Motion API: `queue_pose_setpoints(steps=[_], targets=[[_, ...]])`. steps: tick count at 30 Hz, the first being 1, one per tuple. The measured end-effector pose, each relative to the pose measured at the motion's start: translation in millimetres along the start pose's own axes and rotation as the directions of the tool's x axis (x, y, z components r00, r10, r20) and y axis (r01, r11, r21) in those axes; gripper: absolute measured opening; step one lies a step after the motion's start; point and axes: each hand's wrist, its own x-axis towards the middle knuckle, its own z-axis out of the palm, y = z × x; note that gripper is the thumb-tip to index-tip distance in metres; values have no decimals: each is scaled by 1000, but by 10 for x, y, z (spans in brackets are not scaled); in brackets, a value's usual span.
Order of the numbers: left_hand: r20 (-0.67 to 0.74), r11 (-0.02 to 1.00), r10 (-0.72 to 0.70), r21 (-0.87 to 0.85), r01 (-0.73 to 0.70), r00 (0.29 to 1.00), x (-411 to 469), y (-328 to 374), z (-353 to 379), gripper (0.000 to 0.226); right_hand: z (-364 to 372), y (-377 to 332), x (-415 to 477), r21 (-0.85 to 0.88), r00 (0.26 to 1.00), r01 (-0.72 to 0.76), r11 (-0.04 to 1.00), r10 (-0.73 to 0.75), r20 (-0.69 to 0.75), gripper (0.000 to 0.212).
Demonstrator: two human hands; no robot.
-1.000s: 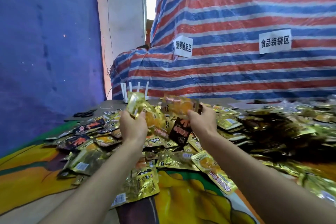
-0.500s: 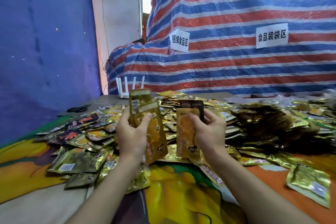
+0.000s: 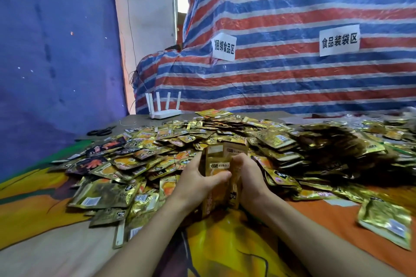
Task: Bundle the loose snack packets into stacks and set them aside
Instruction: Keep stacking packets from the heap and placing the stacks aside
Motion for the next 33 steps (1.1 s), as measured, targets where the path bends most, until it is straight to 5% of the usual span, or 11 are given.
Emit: queue_pose_setpoints(steps=[3,6,9,12,15,18,21,24,28,33], targets=[[2,999,-26,33,26,1000,-16,-15,10,20,6,-14,-50,74,996,-84,994,80,44,42],[-174,997,-37,63,49,984,4,-67,51,6,6,-19,-91,-1,997,5,1000,-4,79,43],[-278,997,-12,69,33,960,17,-49,99,25,59,-3,-152,-85,982,141,986,-129,135,60],[-142,1000,6,-23,-10,990,-1,-21,108,51,124,41,-170,-94,969,188,978,-168,181,93],[-33,997,19,-77,-22,999,3,-37,101,60,152,76,-142,-87,958,226,970,-204,203,88],[25,997,14,-80,-12,1000,7,-42,47,74,158,71,-134,-108,952,249,963,-222,212,105],[91,996,59,-70,-52,994,-12,-44,0,72,141,35,-126,-82,952,232,969,-209,222,100],[150,986,109,-141,-88,983,-11,-89,-5,63,114,-33,-95,-52,975,181,982,-173,137,122],[74,987,74,-150,-63,994,16,-99,55,47,91,-112,-91,73,985,141,987,-148,91,100],[-151,971,-19,-238,-18,988,81,-134,87,23,205,-121,2,-20,973,209,978,-210,-98,88]])
